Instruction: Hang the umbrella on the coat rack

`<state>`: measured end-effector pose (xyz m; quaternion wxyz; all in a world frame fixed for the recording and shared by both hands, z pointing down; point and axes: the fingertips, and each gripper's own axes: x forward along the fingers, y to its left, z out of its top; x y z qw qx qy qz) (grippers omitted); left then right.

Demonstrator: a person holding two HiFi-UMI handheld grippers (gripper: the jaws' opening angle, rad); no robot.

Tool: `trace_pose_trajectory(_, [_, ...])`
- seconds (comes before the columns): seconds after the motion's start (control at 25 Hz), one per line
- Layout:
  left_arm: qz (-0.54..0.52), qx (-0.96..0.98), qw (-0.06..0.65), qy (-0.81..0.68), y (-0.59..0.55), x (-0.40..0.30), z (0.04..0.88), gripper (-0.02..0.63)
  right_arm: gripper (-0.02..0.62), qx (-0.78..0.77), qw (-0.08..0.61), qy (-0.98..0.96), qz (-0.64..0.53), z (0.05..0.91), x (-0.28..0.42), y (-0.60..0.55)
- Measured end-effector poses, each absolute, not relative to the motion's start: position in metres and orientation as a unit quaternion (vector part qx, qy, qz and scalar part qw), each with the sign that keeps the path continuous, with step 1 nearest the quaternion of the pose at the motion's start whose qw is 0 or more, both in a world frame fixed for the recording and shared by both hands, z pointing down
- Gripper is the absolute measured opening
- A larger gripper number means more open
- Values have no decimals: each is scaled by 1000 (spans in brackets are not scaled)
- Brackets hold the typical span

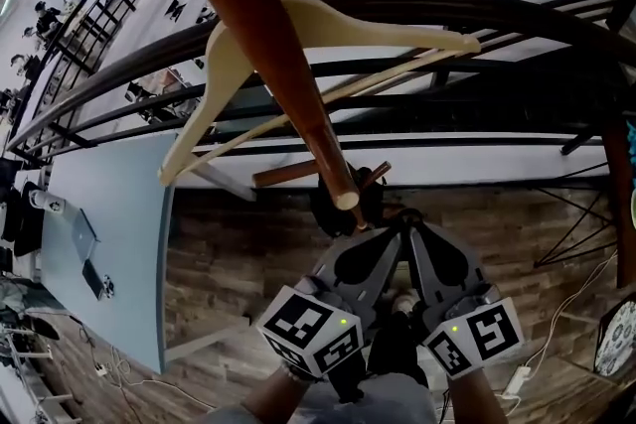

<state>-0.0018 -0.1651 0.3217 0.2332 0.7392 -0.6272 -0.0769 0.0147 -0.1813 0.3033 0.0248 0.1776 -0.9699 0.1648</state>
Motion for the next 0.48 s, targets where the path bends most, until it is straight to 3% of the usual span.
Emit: trace_pose_trajectory(0.48, [-64, 704, 258, -659, -186, -22, 374, 5, 0, 152, 49, -972, 172, 355, -6, -205])
